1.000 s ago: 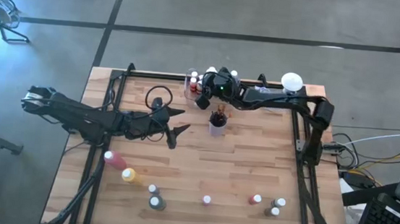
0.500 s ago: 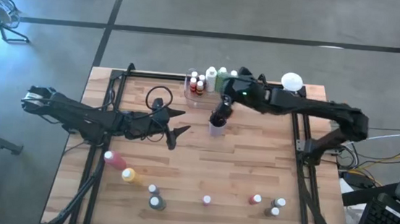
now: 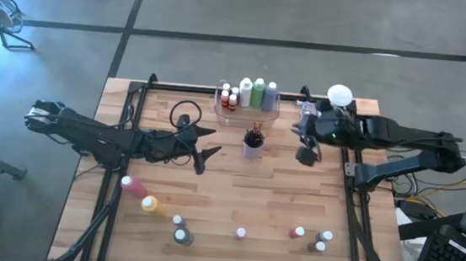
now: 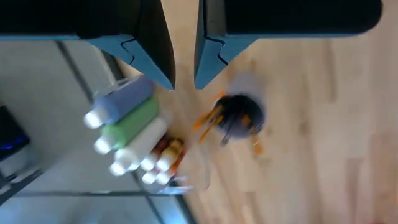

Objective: Pick & Place Paint Supplies
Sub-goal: Put the pink paint bottle into the transparent bin

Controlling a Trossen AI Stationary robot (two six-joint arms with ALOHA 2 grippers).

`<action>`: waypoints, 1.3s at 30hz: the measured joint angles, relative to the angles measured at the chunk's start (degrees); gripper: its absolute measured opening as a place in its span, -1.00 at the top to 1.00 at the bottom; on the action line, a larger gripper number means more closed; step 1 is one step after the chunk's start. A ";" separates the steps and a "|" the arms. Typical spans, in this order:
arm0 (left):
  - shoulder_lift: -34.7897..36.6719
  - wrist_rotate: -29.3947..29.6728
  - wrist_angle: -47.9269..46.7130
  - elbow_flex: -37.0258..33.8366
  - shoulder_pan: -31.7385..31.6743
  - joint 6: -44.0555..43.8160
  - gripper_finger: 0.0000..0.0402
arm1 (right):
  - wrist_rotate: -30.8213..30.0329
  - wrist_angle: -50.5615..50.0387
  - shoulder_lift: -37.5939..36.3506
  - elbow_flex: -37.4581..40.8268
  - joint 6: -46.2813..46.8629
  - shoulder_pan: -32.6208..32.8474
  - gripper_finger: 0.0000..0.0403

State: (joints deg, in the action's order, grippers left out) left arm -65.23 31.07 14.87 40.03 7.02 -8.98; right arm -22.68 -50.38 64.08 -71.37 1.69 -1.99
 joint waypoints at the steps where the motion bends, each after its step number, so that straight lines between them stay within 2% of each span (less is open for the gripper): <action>1: 0.00 0.00 -0.16 0.00 0.00 0.14 -0.43 | 0.02 -0.97 -0.92 0.75 1.23 1.19 0.74; 11: 0.00 0.04 -0.91 0.00 0.00 0.66 -0.43 | 0.19 -4.80 -6.68 14.21 15.38 12.74 0.77; 18: 0.00 0.03 -0.87 0.00 0.00 1.66 -0.43 | 0.50 -4.76 -7.00 19.23 25.65 25.13 0.77; 24: 0.00 0.02 -1.06 0.00 0.00 1.56 -0.43 | 0.67 1.81 -3.94 18.55 27.79 37.64 0.82; 28: 0.58 -0.46 -2.52 0.00 0.21 1.34 -0.43 | 0.67 4.27 -0.49 16.03 26.98 43.52 0.79; 33: 0.90 -0.50 -3.41 0.00 0.25 0.95 -0.43 | 2.36 2.26 4.33 12.24 31.19 46.65 0.68; 39: 0.90 -0.52 -4.84 0.00 0.29 -0.27 -0.43 | 3.83 -7.72 11.75 4.32 36.12 46.87 0.53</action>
State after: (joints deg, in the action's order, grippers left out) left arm -64.34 30.55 10.03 40.03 7.31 -9.25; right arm -18.85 -58.10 75.83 -67.04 37.80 44.88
